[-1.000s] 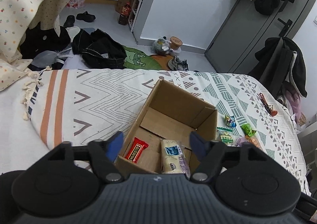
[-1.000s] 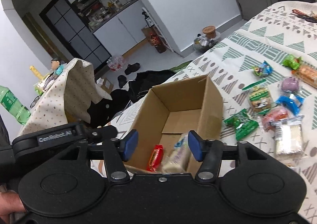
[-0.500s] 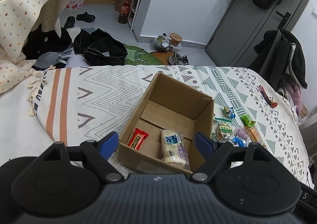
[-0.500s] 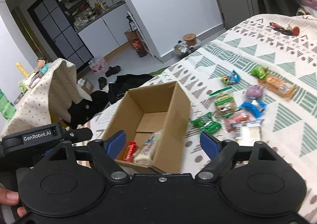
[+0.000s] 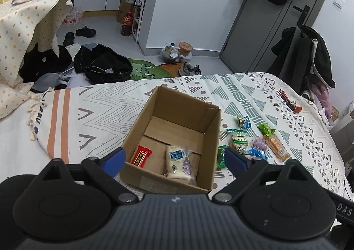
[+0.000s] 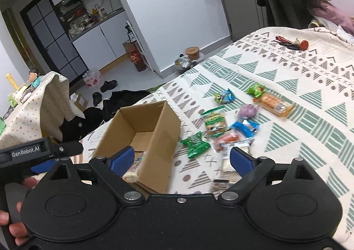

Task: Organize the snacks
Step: 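Open the left tool and right tool, dropping both snacks into the box, then grasp the clear wrapped snack with the left tool while the right tool grasps the white square pack, then carry both held snacks with the left and right tools over the box, then open both tools to drop the snacks into the box, then withdraw both tools from the box back toward the snack pile, then grasp the green snack pack with the left tool while the right tool grasps the small orange candy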

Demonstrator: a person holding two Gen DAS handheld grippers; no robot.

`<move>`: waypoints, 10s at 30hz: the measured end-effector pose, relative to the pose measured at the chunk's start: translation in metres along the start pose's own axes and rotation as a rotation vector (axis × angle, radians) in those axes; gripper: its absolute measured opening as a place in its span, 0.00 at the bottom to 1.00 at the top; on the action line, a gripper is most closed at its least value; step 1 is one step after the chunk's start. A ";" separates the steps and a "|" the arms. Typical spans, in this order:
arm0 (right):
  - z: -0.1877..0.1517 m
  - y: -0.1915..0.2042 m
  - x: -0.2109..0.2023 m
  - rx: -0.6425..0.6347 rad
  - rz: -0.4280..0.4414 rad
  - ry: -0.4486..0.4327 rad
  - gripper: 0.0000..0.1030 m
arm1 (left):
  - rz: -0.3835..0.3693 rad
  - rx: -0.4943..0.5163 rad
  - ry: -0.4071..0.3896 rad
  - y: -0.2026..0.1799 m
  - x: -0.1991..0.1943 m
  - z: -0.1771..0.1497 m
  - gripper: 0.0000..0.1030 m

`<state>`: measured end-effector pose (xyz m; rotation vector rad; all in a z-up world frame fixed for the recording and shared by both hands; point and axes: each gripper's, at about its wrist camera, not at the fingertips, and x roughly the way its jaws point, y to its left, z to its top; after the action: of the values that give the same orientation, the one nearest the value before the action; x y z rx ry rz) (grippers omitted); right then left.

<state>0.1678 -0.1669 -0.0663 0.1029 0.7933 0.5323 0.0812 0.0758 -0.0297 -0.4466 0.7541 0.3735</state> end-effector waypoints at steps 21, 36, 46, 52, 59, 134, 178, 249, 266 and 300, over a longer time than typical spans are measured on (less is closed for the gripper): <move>0.003 -0.051 -0.021 0.023 -0.065 0.008 0.99 | -0.018 0.094 0.015 -0.046 0.002 -0.018 1.00; 0.007 -0.084 -0.002 0.112 -0.065 0.058 0.95 | -0.134 0.134 0.051 -0.085 0.024 -0.041 0.98; 0.004 -0.095 0.021 0.184 -0.056 0.121 0.84 | -0.183 0.108 0.165 -0.105 0.071 -0.065 0.83; -0.002 -0.097 0.031 0.190 -0.055 0.151 0.84 | -0.184 0.108 0.233 -0.113 0.099 -0.079 0.72; -0.002 -0.114 0.041 0.252 -0.061 0.170 0.84 | -0.193 0.128 0.276 -0.125 0.121 -0.090 0.72; -0.002 -0.055 0.064 0.152 0.061 0.146 0.34 | -0.139 0.046 0.078 -0.081 0.030 -0.037 0.50; 0.003 0.051 0.086 0.127 0.262 0.064 0.34 | -0.036 -0.119 0.029 0.032 0.048 0.013 0.50; 0.018 -0.045 -0.016 0.085 0.047 -0.080 0.90 | -0.032 0.009 -0.048 -0.028 -0.019 0.002 1.00; 0.016 -0.087 -0.023 0.137 0.028 -0.069 0.90 | -0.040 0.079 -0.019 -0.065 -0.007 -0.012 1.00; 0.033 -0.130 0.050 0.205 -0.027 0.076 0.82 | -0.136 0.091 0.075 -0.124 0.100 -0.035 0.88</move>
<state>0.2738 -0.2509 -0.1118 0.2618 0.9207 0.4302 0.1878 -0.0303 -0.0928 -0.4255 0.8054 0.1950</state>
